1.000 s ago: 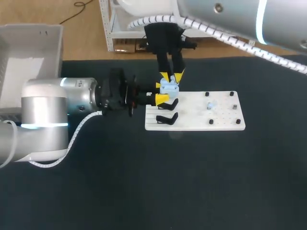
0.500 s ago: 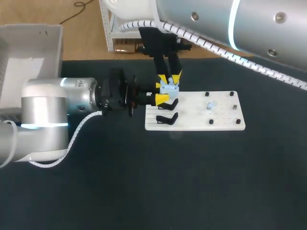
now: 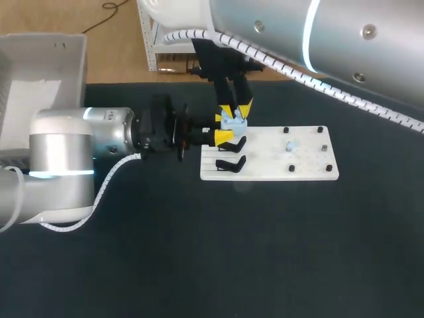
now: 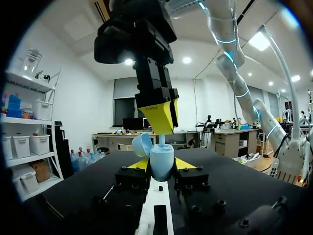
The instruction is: Pick up each earbud case from the left stands, insert the matching earbuds, close the lid, and place the case in the box.
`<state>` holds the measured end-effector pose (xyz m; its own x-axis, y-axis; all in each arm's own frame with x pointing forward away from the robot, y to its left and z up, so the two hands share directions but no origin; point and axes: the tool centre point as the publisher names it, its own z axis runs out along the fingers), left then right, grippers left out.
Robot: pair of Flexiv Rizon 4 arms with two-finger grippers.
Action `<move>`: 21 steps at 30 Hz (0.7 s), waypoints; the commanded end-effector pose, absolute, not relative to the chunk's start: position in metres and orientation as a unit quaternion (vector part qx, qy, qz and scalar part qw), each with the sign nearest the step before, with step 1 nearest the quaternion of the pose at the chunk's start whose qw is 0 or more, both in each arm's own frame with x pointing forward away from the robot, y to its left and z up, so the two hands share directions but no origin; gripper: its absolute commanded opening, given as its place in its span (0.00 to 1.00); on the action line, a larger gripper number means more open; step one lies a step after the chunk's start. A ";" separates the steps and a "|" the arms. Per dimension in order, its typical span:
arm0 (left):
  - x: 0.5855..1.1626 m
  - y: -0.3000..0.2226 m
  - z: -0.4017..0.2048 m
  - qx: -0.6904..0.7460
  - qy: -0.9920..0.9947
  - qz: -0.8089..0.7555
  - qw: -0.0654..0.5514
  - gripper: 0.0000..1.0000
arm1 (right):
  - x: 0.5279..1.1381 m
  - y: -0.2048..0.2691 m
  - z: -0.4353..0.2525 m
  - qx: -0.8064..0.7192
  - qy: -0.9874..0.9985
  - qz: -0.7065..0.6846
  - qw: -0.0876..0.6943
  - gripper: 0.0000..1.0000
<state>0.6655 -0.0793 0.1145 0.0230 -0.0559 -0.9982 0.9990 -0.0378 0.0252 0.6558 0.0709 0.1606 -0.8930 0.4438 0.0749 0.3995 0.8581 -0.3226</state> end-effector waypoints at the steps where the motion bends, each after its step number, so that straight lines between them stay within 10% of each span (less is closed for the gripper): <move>1: 0.663 -0.080 0.107 0.483 0.455 -0.531 0.527 0.00 | 0.656 0.068 0.159 -0.222 -0.961 0.150 0.075 0.00; 21: 0.663 -0.080 0.107 0.483 0.455 -0.531 0.527 0.00 | 0.656 0.068 0.150 -0.227 -0.958 0.156 0.077 0.00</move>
